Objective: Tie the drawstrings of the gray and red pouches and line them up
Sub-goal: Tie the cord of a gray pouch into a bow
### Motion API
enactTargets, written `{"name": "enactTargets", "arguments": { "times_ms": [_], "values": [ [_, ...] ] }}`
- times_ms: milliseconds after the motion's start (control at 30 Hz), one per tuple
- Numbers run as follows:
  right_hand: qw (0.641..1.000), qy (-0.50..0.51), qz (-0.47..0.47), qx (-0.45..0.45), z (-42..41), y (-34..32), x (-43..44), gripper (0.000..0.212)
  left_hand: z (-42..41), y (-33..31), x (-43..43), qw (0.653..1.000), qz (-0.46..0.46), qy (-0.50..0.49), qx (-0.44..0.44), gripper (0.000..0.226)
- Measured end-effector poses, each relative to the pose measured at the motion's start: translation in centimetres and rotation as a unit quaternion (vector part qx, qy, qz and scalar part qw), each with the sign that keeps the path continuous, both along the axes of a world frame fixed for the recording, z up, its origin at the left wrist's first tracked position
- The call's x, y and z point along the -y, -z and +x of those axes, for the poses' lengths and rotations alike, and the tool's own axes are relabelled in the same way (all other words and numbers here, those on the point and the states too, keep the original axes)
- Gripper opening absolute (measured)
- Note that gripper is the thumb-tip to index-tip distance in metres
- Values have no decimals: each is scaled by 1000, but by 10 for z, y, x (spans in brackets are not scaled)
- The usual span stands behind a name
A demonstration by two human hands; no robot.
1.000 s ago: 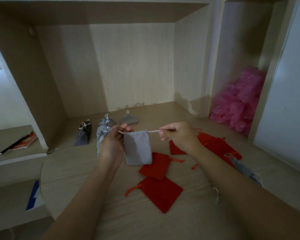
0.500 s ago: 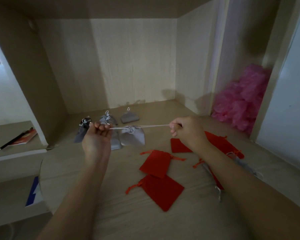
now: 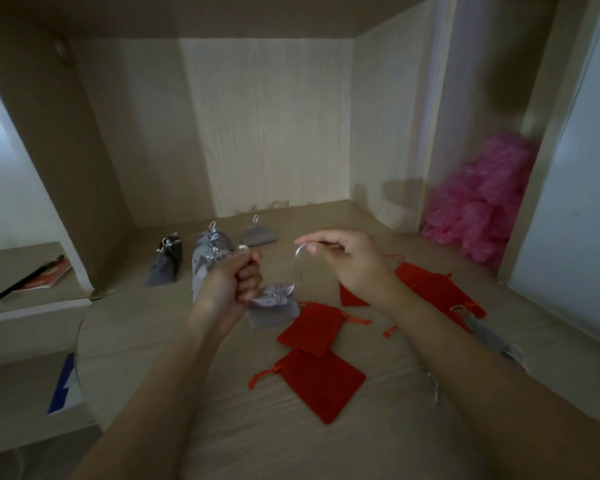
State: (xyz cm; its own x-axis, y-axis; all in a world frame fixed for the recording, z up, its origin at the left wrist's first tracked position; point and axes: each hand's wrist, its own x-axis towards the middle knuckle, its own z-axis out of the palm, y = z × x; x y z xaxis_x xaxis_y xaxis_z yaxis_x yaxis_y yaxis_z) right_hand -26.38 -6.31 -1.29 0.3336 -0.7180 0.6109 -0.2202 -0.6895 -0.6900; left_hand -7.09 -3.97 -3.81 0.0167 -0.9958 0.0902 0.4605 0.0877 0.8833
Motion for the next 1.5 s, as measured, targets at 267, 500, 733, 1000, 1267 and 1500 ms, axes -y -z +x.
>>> {"name": "enactTargets", "arguments": {
  "times_ms": [267,500,733,1000,1267,1500],
  "values": [
    [996,-41,-45,-62,18,7,-8,16,-15,1,-16,976,0,119,182,25],
    [999,-12,-6,-33,20,15,-3,15,-14,0,-15,974,11,165,153,11],
    [989,-52,118,67,19,16,-2,27,-18,1,-15,981,-53,99,155,24],
    [983,-32,177,-17,19,19,-2,13,-11,-3,-12,995,-57,69,53,32],
    [943,-69,304,116,20,9,-6,17,-14,2,-12,965,-122,-66,224,17],
    [964,-62,241,91,24,12,-4,20,-19,3,-10,922,-176,-200,281,18]
  ]
}}
